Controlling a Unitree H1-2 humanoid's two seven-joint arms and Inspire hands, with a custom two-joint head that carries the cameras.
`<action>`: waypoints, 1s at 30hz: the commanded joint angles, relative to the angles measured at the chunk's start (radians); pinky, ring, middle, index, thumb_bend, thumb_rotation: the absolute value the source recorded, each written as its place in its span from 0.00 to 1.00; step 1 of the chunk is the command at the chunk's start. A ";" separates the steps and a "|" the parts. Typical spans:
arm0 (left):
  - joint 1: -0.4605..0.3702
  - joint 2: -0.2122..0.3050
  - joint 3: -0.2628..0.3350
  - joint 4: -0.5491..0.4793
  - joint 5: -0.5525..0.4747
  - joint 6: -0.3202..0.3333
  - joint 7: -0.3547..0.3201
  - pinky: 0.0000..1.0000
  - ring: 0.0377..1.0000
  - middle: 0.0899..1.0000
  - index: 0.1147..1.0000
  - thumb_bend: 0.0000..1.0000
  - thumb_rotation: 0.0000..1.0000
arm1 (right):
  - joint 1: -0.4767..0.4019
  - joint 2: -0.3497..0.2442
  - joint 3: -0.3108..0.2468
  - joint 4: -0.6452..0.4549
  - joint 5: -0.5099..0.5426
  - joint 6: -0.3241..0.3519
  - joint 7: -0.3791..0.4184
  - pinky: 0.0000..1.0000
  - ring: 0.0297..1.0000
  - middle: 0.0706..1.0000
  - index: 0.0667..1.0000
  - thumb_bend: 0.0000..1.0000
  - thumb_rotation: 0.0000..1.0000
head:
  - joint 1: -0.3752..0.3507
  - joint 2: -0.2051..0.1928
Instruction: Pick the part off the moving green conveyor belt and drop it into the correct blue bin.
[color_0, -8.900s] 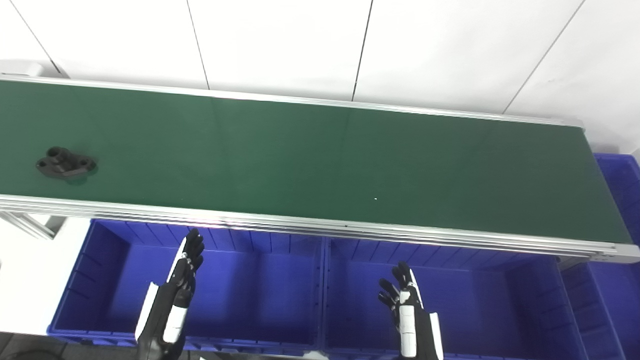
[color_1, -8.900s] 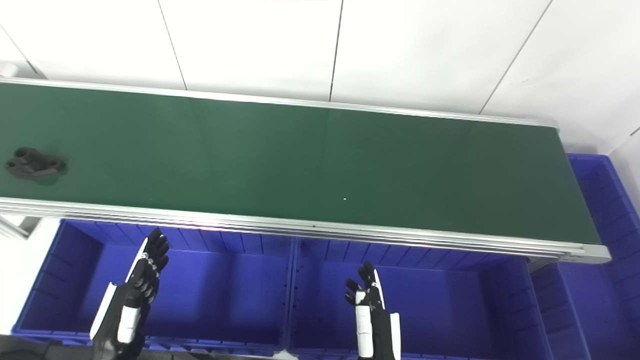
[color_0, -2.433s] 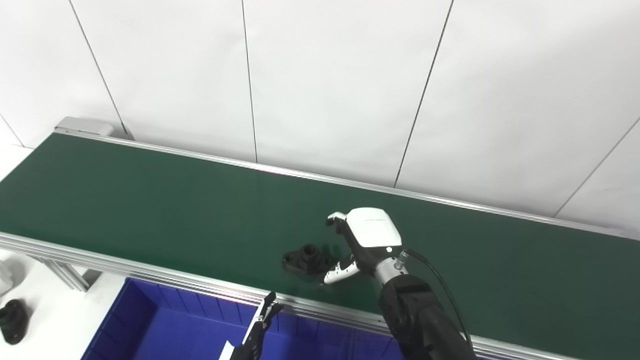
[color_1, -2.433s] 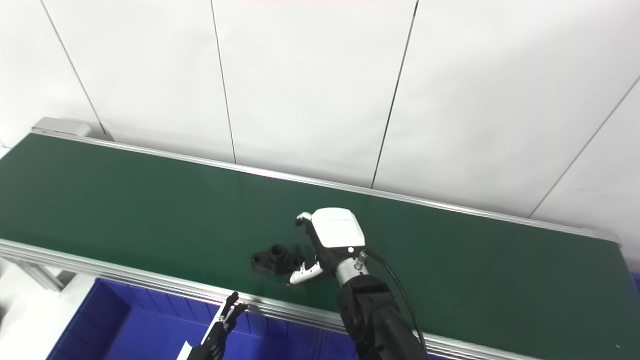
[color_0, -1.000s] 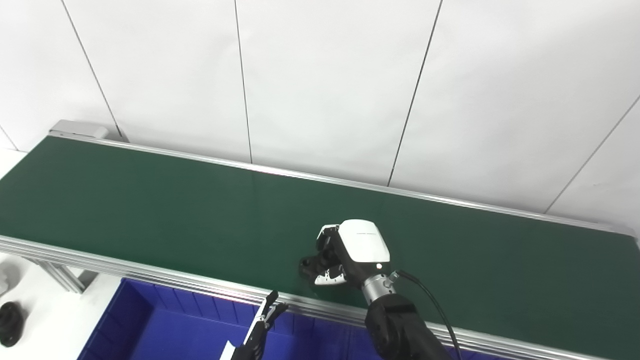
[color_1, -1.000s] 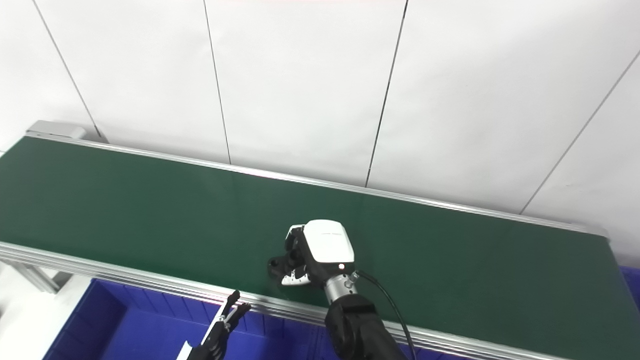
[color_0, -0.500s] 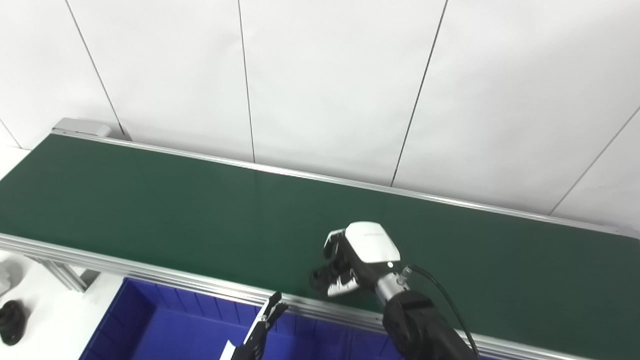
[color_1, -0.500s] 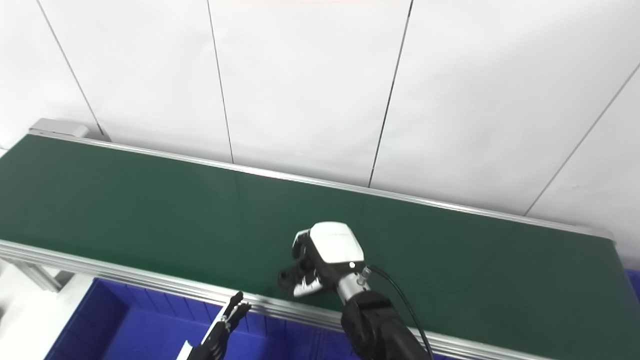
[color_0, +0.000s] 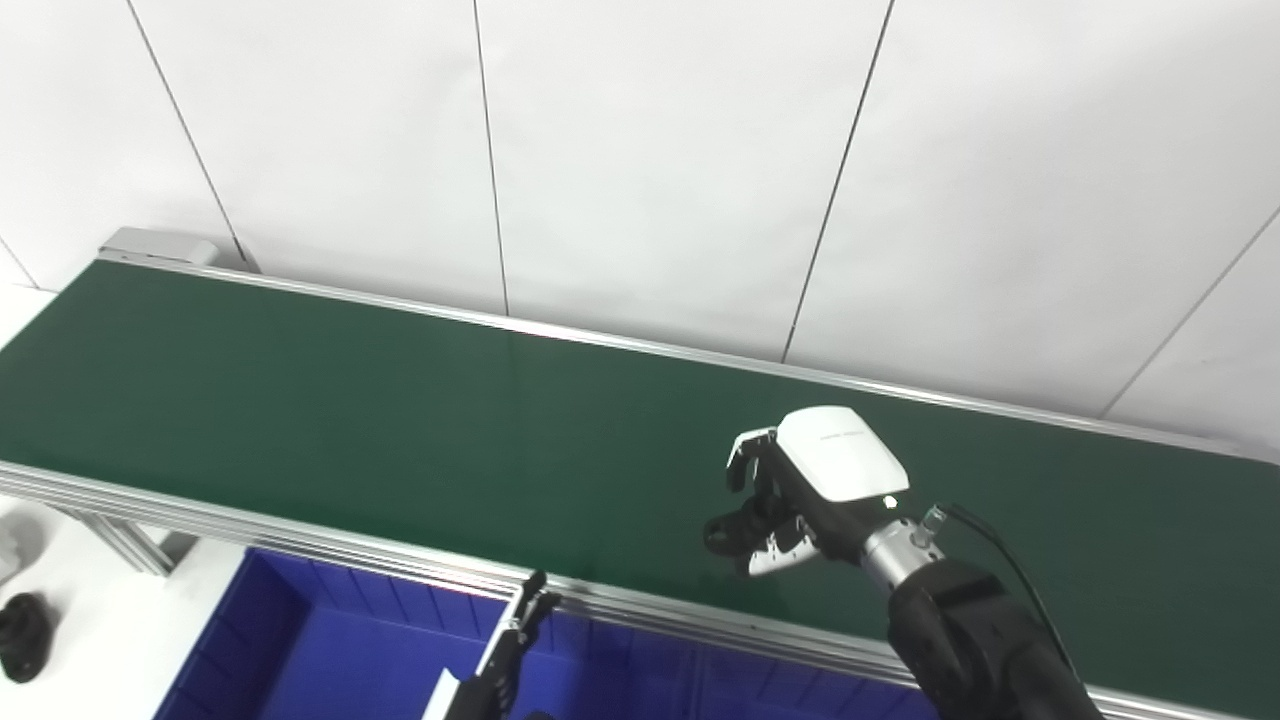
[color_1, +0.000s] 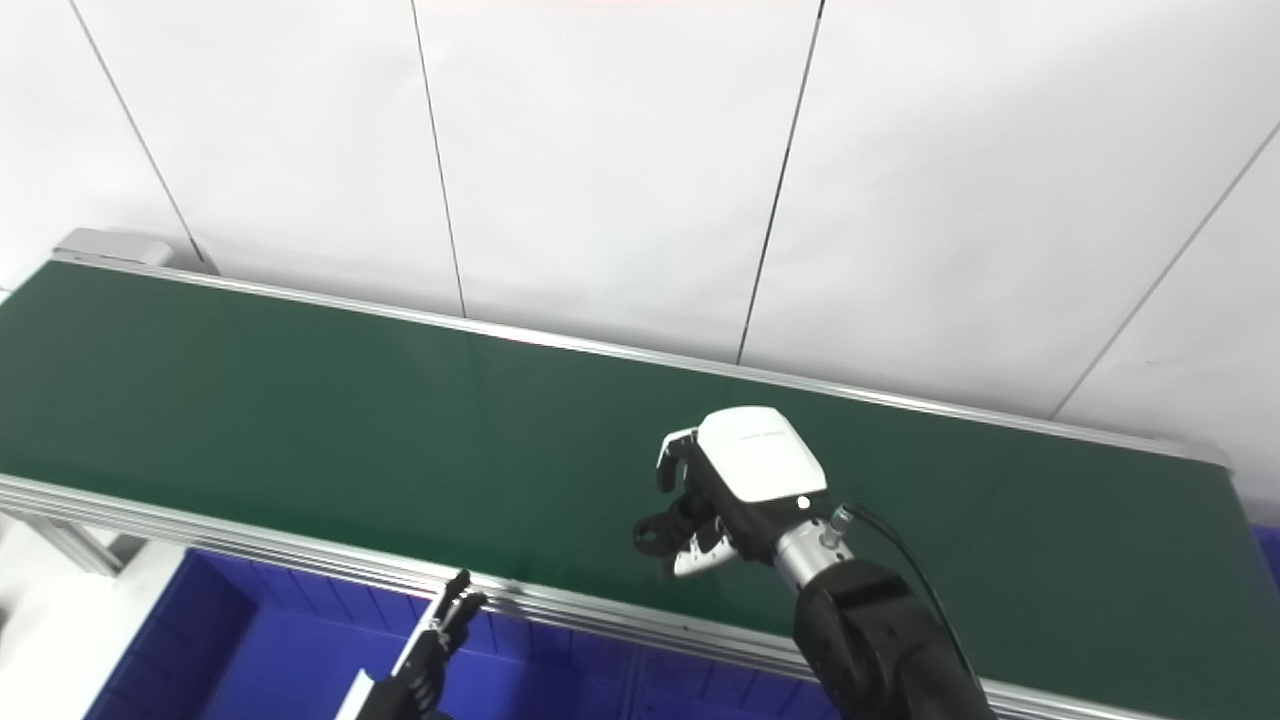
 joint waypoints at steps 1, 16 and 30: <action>0.008 0.015 0.007 -0.032 -0.018 -0.005 -0.014 1.00 1.00 0.96 1.00 0.83 0.91 | 0.025 -0.026 -0.023 -0.079 -0.015 -0.033 -0.013 0.24 0.29 0.43 0.45 0.53 0.00 | -0.011 0.003; 0.004 0.087 0.065 -0.155 -0.104 0.115 -0.063 1.00 1.00 0.98 1.00 0.87 0.98 | 0.315 -0.039 -0.016 -0.132 -0.105 -0.047 0.004 0.20 0.23 0.43 0.45 0.53 0.00 | -0.244 0.136; -0.029 0.100 0.101 -0.245 -0.132 0.249 -0.092 1.00 1.00 0.96 1.00 0.85 0.96 | 0.334 0.013 -0.058 -0.074 -0.164 -0.013 0.037 0.23 0.28 0.43 0.45 0.53 0.00 | -0.284 0.206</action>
